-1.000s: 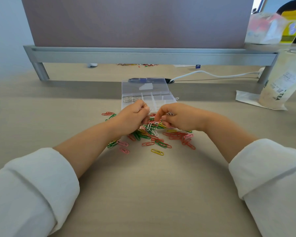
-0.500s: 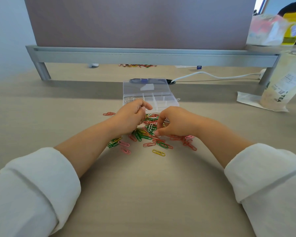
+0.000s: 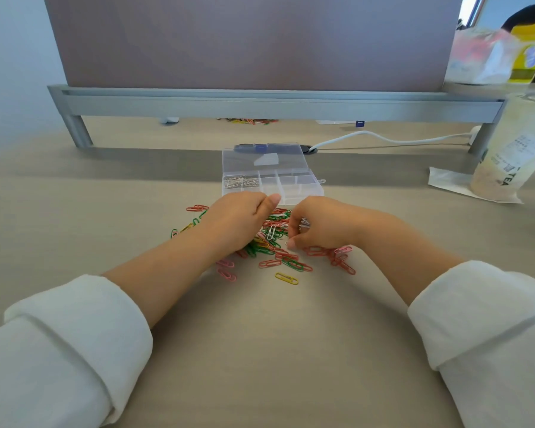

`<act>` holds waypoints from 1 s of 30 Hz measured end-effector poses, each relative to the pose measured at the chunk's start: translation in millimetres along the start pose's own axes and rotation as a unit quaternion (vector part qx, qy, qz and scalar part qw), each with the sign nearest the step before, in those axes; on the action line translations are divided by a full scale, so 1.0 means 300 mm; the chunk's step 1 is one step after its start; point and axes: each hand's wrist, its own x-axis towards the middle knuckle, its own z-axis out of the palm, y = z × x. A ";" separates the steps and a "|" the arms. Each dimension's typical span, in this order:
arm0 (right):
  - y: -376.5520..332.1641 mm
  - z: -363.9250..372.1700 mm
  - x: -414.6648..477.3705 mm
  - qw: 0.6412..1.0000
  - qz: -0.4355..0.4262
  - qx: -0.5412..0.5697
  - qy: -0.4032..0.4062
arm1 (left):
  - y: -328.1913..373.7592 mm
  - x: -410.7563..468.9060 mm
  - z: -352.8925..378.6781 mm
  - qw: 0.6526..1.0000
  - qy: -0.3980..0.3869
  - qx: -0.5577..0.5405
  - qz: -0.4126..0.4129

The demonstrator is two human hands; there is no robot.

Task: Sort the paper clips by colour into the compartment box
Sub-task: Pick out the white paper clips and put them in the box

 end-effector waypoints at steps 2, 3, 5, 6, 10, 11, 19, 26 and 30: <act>0.000 -0.001 -0.002 1.000 -0.005 -0.011 -0.011 | 0.001 0.001 -0.002 0.999 0.003 0.049 0.000; -0.001 -0.002 -0.004 1.000 -0.007 -0.016 -0.015 | 0.002 0.001 -0.002 0.998 0.005 0.061 -0.005; -0.002 -0.003 -0.008 1.000 -0.010 -0.020 -0.020 | -0.001 0.004 0.002 0.998 0.004 0.060 -0.017; -0.001 -0.005 -0.009 0.999 -0.011 -0.021 -0.022 | -0.003 0.005 0.004 0.998 0.002 0.051 -0.024; 0.000 -0.006 -0.010 0.999 -0.015 -0.028 -0.028 | -0.005 0.005 0.005 0.999 0.000 0.050 -0.016; 0.000 -0.005 -0.009 0.999 -0.017 -0.030 -0.030 | -0.002 0.001 0.003 0.998 -0.001 0.060 -0.011; 0.033 -0.025 -0.007 0.999 0.000 0.042 0.027 | 0.003 0.000 0.003 0.994 -0.048 0.102 0.003; 0.059 -0.009 0.016 0.991 0.004 0.110 0.073 | 0.001 -0.009 0.015 1.000 -0.012 0.020 0.006; 0.069 -0.014 0.023 0.989 0.003 0.123 0.085 | -0.003 -0.006 0.019 1.000 -0.025 -0.011 0.003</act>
